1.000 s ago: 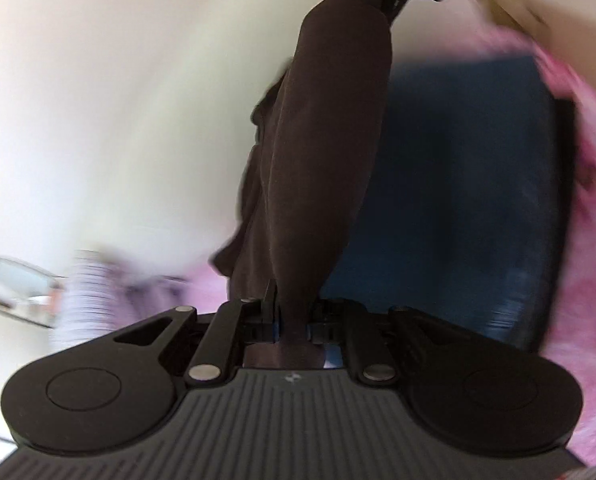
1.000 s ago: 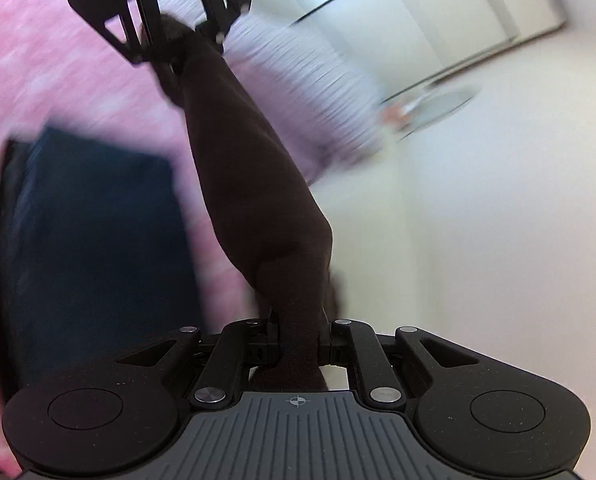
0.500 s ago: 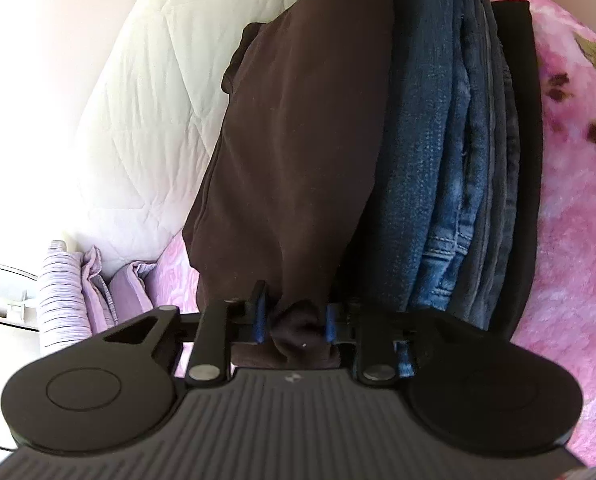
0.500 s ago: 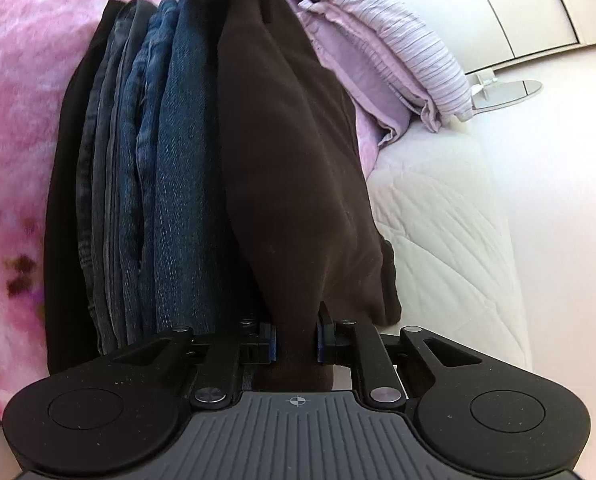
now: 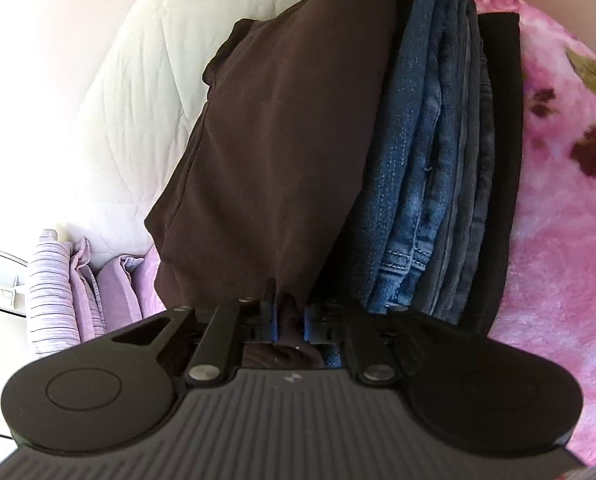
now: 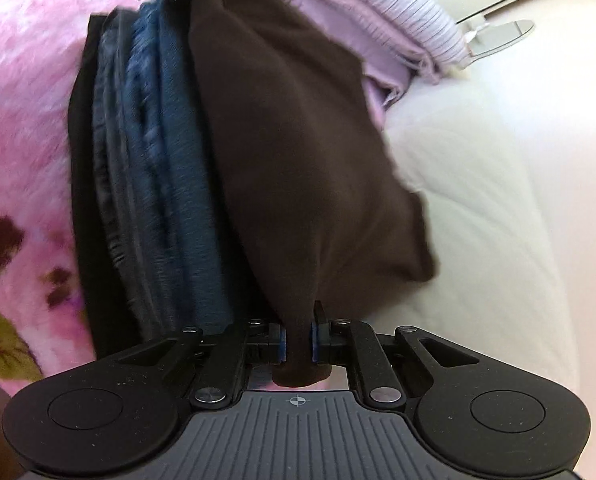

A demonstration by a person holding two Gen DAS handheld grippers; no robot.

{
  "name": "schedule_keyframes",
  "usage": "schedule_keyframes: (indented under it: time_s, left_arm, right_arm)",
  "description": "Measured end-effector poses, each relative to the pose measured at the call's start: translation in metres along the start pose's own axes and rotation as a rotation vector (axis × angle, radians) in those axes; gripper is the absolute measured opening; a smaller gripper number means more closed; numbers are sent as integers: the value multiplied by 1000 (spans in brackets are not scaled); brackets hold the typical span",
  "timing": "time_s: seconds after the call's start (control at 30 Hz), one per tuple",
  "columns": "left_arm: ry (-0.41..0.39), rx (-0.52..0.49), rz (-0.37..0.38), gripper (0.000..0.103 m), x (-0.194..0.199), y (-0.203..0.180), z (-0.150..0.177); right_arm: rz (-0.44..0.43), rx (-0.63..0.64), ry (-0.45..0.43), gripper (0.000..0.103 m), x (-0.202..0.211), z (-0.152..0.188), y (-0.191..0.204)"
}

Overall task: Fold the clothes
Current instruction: 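Lower the shirt onto the jeans stack and open both grippers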

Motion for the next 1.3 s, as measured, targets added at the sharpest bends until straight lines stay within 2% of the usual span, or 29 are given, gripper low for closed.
schedule_keyframes:
  time_s: [0.23,0.33,0.43,0.57,0.63,0.7,0.77,0.8,0.83,0.9,0.93,1.07,1.17,1.3]
  left_arm:
    - [-55,23,-59,7,49,23,33]
    - [-12,12,-6,7,44,-2,68]
    - [1,-4,-12,6,39,-9,82]
    - [18,31,-3,12,68,-1,127]
    - [29,50,0,13,92,-10,135]
    - [47,81,11,14,110,-8,160]
    - [69,138,16,16,129,-6,179]
    - [84,183,18,17,121,11,197]
    - [97,237,20,17,135,8,167]
    - [119,349,16,17,156,38,180]
    - [127,407,6,17,171,39,184]
    - [78,594,-5,17,186,72,181]
    - [39,639,46,17,177,74,172]
    - [74,614,99,18,144,57,184]
  right_arm:
    - [56,-42,-55,8,45,-1,-40]
    - [24,-33,-35,9,38,3,-20]
    - [3,-3,-13,9,16,1,6]
    - [43,32,-23,11,22,3,6]
    - [48,57,-12,15,30,9,4]
    - [43,49,-5,15,42,12,2]
    - [30,31,3,18,47,10,4]
    - [16,10,10,18,44,6,10]
    - [2,-16,16,18,43,2,16]
    - [-27,-84,12,18,50,-4,16]
    - [-41,-130,-3,18,56,-9,12]
    - [-107,-319,-82,18,73,-34,-10]
    - [-143,-402,-104,18,59,-58,-20]
    - [-154,-480,-98,18,31,-79,-23]
Point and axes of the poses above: each gripper's, at about its wrist camera, not at the fingertips, and x roughly against the way its jaws point, y to its left, z to its underside, the point moved 10 cm from there along -x, roughly the way its jaws point, and after that the axes turned 5 degrees about y, right-handed, at the moved point
